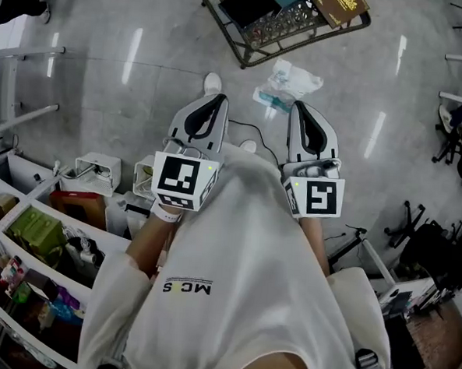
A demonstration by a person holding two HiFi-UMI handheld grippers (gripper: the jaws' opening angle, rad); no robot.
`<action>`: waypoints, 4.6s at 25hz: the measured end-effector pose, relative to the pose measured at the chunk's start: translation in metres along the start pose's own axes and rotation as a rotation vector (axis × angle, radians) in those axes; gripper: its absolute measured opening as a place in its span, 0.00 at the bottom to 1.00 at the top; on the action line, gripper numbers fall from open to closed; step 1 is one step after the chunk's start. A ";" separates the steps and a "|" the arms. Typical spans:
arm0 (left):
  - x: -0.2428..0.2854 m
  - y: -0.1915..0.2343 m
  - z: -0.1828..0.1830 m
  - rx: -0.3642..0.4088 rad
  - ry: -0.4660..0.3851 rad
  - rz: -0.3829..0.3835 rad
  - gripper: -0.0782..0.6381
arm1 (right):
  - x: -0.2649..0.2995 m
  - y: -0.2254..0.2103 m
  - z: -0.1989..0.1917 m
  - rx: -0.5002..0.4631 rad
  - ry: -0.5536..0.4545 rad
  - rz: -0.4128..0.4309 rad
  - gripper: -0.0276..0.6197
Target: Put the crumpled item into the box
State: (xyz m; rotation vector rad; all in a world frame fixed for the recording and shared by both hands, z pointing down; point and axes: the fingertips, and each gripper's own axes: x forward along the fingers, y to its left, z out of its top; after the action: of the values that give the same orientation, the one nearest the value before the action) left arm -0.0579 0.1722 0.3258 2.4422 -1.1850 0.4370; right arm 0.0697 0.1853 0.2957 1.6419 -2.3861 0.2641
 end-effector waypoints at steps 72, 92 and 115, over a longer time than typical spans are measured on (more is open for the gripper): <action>0.219 0.180 0.024 -0.144 0.078 0.166 0.14 | 0.375 -0.091 -0.195 0.223 0.422 0.078 0.06; 0.211 0.168 0.016 -0.132 0.096 0.147 0.14 | 0.380 -0.091 -0.244 0.336 0.507 0.000 0.07; 0.170 0.161 0.077 -0.034 -0.004 0.151 0.14 | 0.305 -0.085 -0.070 0.163 0.287 0.148 0.07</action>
State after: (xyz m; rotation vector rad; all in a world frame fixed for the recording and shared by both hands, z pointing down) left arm -0.0772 -0.0706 0.3662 2.3353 -1.3726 0.4512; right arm 0.0500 -0.0976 0.4523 1.3809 -2.3161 0.6881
